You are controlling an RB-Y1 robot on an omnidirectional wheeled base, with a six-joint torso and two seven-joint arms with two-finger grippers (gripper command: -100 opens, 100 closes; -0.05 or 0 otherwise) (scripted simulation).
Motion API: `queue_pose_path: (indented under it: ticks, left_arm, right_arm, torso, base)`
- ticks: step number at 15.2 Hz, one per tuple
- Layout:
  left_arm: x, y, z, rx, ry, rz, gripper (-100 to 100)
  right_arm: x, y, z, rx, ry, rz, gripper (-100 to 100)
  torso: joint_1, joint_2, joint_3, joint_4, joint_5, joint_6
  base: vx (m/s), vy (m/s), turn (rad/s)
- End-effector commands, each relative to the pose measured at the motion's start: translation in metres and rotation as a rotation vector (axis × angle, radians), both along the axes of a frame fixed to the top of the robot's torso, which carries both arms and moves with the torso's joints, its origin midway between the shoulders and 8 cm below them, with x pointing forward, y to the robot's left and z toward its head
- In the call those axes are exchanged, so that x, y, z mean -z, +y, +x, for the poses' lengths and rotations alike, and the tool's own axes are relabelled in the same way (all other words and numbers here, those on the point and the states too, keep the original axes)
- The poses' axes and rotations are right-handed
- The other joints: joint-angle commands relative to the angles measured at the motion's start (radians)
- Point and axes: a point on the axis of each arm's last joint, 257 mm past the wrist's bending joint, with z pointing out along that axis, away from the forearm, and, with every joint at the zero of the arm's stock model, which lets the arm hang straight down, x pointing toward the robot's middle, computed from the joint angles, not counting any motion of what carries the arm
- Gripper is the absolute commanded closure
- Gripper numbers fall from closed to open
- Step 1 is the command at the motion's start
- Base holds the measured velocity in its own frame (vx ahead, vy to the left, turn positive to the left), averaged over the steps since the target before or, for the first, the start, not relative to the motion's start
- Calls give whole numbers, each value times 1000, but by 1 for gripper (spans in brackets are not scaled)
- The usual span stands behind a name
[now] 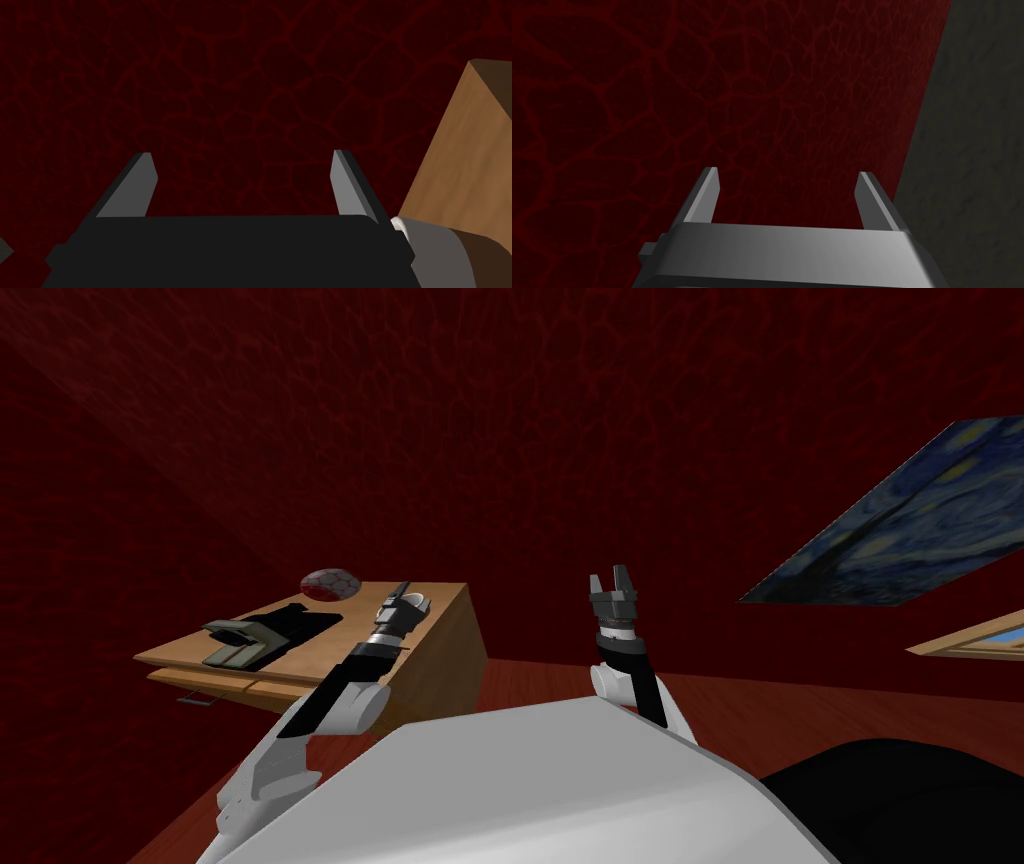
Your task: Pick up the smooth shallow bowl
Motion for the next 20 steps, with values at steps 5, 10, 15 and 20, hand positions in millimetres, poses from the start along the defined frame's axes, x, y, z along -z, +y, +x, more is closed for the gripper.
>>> queue_pose_path:
  ticks: [5, 10, 15, 20]
  left_arm:
    - [8, 16, 18, 18, 117, -36, -100]
    - [21, 26, 27, 12, 202, -55, -100]
    - [31, 35, 33, 6, 278, -75, -100]
    - [34, 49, 42, 8, 372, -123, -100]
  right_arm:
    - [0, 0, 0, 0, 0, 0, 0]
    - [0, 0, 0, 0, 0, 0, 0]
    - [0, 0, 0, 0, 0, 0, 0]
    - [0, 0, 0, 0, 0, 0, 0]
  torso:
    - [0, 0, 0, 0, 0, 0]
    - [1, 0, 0, 0, 0, 0]
    - [0, 0, 0, 0, 0, 0]
    - [1, 0, 0, 0, 0, 0]
  base:
    - [20, -15, 15]
    - [24, -10, 13]
    - [27, -13, 12]
    - [27, -11, 13]
